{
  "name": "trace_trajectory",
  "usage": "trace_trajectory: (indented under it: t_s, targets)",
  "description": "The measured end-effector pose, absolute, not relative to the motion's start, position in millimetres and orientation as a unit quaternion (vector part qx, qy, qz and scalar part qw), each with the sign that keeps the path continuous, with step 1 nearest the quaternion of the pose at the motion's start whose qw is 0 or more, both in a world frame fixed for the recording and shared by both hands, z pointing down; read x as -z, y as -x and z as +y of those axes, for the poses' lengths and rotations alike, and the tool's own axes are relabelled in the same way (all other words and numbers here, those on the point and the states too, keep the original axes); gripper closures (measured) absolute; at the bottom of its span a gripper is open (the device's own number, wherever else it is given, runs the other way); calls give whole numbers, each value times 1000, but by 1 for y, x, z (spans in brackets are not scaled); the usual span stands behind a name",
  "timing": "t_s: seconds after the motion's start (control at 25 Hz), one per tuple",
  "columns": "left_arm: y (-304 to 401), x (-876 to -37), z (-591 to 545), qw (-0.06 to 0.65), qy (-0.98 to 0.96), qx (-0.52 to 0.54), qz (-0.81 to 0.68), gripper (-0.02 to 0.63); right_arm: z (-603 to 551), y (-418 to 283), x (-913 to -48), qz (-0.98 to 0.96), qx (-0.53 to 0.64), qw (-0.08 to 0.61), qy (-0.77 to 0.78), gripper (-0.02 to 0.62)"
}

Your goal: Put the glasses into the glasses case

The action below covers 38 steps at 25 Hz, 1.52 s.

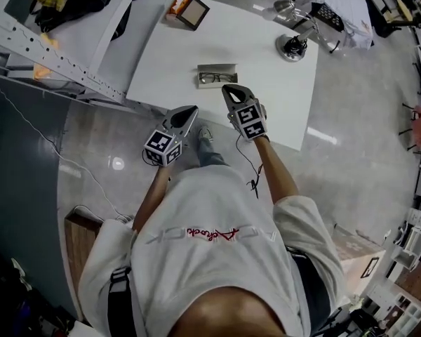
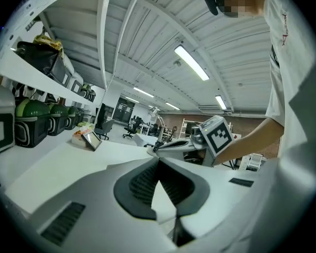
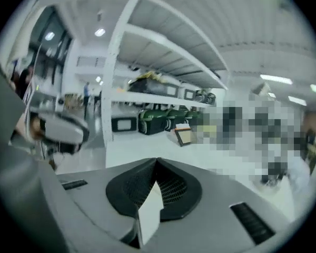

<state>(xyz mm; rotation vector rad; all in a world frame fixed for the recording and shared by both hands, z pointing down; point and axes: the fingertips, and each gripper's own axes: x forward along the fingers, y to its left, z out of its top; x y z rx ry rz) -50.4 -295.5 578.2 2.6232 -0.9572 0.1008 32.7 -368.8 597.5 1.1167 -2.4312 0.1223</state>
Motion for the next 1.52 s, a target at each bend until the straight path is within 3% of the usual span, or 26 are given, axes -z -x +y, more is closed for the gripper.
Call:
trace_trajectory:
  t_s: [0.16, 0.32, 1.52]
  targets:
    - [54, -566, -292, 154, -928, -33, -339, 583, -356, -48, -572, -872, -182, 62, -450, 574]
    - [55, -554, -285, 140, -930, -27, -338, 583, -334, -57, -556, -856, -212, -10, -472, 574]
    - [28, -539, -132, 119, -933, -40, -337, 583, -137, -105, -541, -841, -166, 2, -515, 575]
